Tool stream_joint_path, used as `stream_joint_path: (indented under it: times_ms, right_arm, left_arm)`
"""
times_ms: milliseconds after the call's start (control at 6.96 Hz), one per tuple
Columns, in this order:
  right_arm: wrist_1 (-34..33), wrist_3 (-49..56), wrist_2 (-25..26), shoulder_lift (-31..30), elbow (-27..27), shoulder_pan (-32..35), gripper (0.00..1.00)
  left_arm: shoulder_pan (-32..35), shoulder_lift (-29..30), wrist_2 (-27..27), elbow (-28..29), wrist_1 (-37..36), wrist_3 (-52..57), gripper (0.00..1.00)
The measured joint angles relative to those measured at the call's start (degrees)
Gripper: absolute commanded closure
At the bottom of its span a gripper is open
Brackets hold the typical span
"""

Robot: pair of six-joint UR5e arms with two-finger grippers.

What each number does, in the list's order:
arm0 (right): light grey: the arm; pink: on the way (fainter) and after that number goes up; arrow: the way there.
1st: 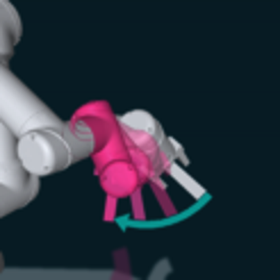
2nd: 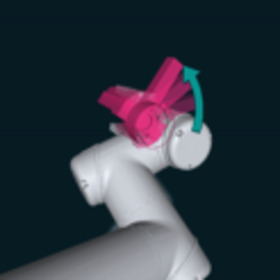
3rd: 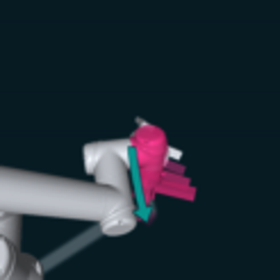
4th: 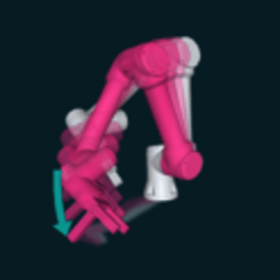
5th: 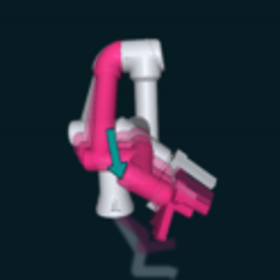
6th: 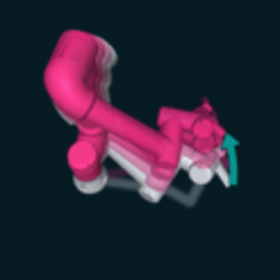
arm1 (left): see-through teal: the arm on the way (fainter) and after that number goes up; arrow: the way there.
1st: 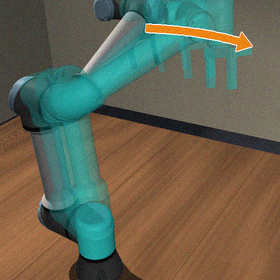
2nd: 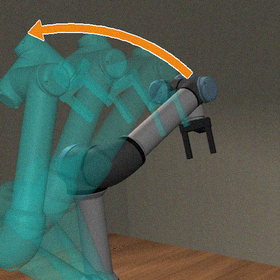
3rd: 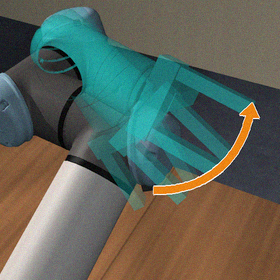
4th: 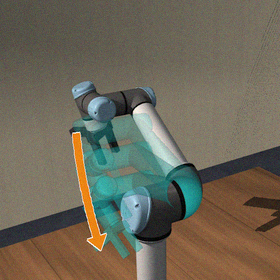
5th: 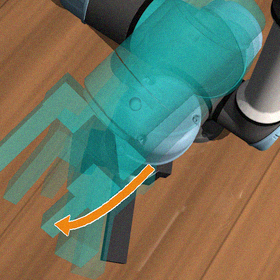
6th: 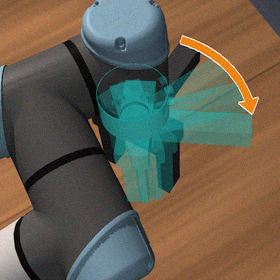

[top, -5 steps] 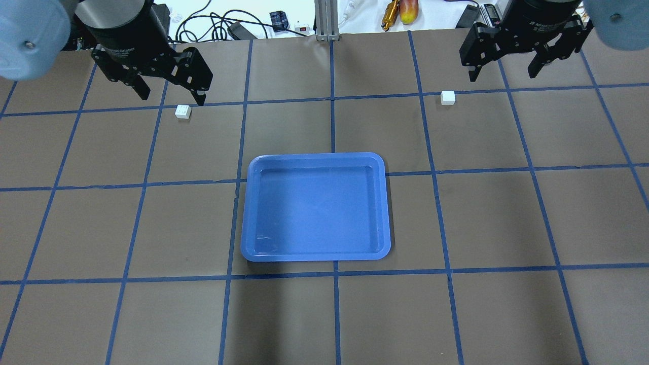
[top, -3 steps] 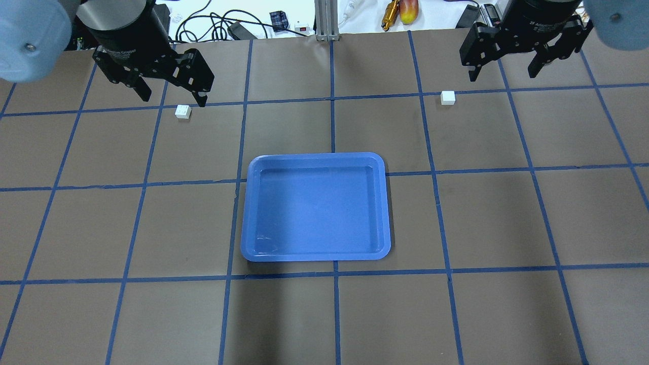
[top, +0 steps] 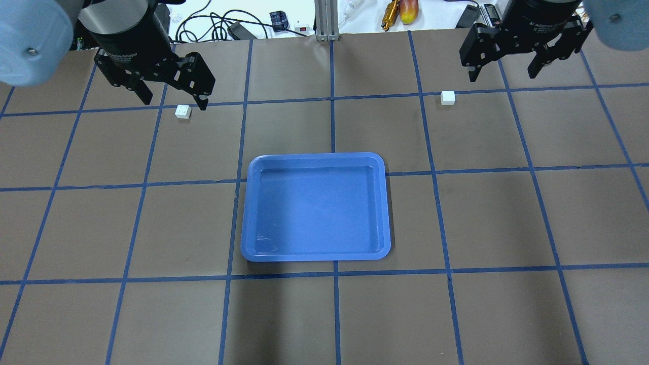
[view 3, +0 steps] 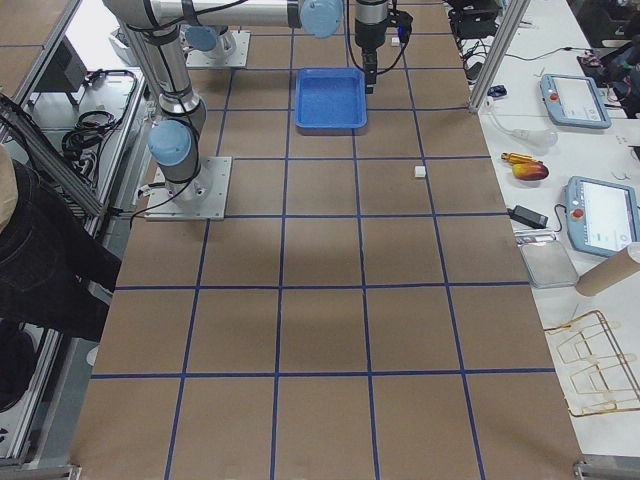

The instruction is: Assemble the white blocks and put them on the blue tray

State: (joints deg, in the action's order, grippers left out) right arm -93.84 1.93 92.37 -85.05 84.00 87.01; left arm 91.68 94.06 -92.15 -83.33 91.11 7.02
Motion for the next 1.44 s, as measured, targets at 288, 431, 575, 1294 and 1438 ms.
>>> stream_joint_path:
  times_ms: [288, 431, 575, 1294, 1438]
  right_arm:
    - [-0.13, 1.61, -0.22, 0.7, -0.26, -0.05, 0.0]
    - [-0.3, 5.19, -0.54, 1.41, -0.62, -0.21, 0.0]
    - [-0.44, 11.62, -0.72, 1.95, -0.88, -0.39, 0.0]
    - [-1.27, 53.97, -1.73, 3.98, -0.55, -6.08, 0.0]
    - [-1.39, 60.8, -1.87, 4.33, -0.74, -7.55, 0.0]
  left_arm:
    - [-0.79, 2.15, -0.14, 0.19, -3.03, 0.18, 0.0]
    - [-1.61, 4.8, -0.18, 0.15, -6.1, 0.45, 0.0]
    - [-2.69, 8.06, -0.23, 0.35, -9.26, 0.68, 0.0]
    - [-9.38, 24.48, -0.51, 2.58, -23.37, 5.27, 0.0]
    - [-10.44, 27.07, -0.5, 4.01, -23.95, 5.87, 0.0]
